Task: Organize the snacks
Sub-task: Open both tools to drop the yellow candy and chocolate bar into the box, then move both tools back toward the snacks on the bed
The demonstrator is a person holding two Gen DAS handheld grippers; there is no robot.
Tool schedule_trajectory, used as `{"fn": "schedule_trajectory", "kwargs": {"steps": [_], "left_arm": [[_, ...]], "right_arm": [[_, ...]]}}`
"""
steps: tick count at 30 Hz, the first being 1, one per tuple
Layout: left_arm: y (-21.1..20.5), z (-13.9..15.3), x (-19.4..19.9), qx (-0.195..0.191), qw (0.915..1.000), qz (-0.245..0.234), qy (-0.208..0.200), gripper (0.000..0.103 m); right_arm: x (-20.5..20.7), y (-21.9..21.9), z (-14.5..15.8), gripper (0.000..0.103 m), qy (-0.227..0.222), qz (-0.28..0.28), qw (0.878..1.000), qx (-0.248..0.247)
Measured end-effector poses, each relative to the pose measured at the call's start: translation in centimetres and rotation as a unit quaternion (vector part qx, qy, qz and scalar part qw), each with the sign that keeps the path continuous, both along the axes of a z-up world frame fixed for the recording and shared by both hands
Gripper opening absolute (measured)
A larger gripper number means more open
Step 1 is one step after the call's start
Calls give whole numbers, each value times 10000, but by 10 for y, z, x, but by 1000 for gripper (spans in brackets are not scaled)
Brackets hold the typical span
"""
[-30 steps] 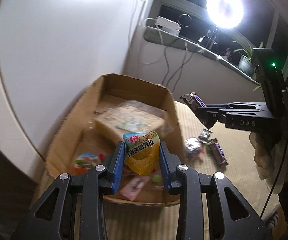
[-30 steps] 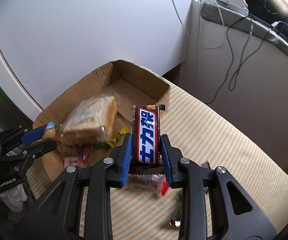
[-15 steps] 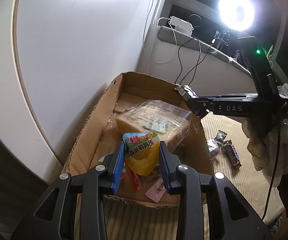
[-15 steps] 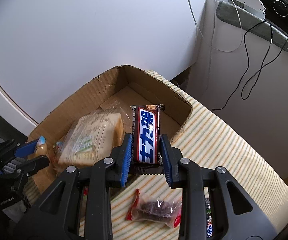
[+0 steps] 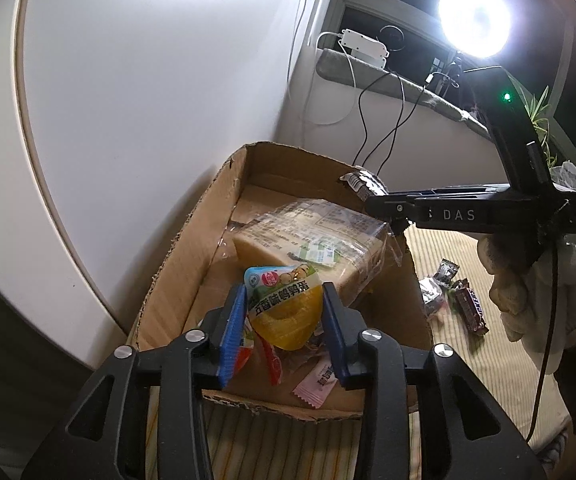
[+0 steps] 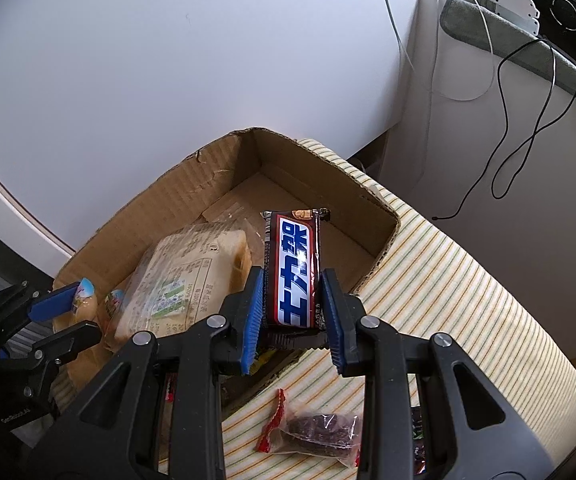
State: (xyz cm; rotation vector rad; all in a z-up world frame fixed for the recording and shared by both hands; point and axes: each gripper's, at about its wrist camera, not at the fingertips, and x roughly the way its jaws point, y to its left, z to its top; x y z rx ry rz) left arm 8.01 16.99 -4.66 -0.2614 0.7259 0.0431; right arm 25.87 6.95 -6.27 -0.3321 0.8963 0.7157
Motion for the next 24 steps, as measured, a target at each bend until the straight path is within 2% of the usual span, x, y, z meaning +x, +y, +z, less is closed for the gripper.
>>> {"fn": "schedule_trajectory", "kwargs": {"steps": [3,5,6,7,12,17,24], "left_arm": [[0,1,-1,7,10000,32,-26,39],[1,1,-1,-3,10000,56,-25,46],[1,2,-1,1,10000,65,-37,53],[1,2,-2,11,10000,70,-56,55],[-1,7,-4,107,9999,78,-95,56],[-10,12,-8,169,9997,11,-170,56],[-34,23,-14,129,9993,-187,-291,56]], "right_arm": [[-2,1,2,30,-73,10,10000,10],[-4,1,4,37,-109,18,9999,12],[-5,1,5,50,-141,16,9999,0],[-6,0,6,63,-174,14,9998,0],[-14,-8,16,80,-334,-51,9993,133],[-23,-23,26,82,-461,-111,9987,161],[-36,-71,41,82,-652,-372,9970,199]]}}
